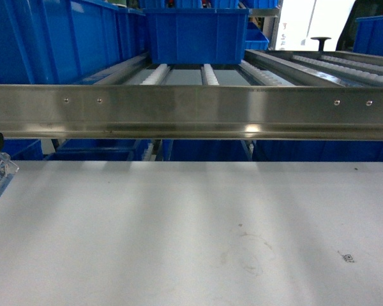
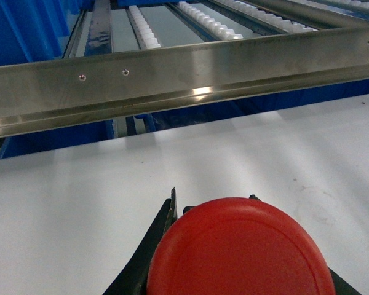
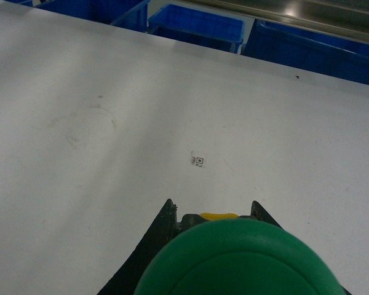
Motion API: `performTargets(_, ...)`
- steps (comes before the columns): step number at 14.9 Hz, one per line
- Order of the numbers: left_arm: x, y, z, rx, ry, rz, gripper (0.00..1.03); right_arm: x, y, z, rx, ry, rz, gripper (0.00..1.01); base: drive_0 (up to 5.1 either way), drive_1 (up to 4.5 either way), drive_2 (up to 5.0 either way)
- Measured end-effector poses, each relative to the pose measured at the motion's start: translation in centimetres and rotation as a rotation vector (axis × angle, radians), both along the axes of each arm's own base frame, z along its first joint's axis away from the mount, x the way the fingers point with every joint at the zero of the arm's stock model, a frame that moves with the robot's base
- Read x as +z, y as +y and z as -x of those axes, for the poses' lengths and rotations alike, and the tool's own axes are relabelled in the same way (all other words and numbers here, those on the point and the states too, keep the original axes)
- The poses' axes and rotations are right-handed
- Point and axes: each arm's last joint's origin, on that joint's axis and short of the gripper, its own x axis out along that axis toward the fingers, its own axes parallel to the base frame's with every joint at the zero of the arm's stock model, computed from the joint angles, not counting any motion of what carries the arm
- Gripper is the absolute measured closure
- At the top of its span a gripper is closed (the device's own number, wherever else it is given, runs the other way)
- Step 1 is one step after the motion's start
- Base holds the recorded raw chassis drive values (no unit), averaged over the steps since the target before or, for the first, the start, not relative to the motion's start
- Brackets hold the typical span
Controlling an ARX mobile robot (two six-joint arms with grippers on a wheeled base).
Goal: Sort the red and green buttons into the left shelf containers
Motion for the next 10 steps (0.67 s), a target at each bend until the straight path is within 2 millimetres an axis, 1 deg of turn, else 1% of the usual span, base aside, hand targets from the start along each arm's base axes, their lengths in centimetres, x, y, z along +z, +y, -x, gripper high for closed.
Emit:
performTargets(5,-0.03,0.07,0.03,0.007,0.000,-0.002,0.77,0.01,0.00,0.00,0.000,-0.001,0.000,0.74,-4.9,2.51,2.5)
performTargets(8,-0.03,0.07,0.02,0.007,0.000,-0.001,0.77,0.01,0.00,-0.01,0.000,-0.002,0.001,0.74,-4.8,1.62,3.4)
performTargets(10,-0.01,0.07,0.02,0.007,-0.002,-0.001,0.77,0.00,0.00,0.00,0.000,0.000,0.000,0.74,-4.9,2.45,2.5)
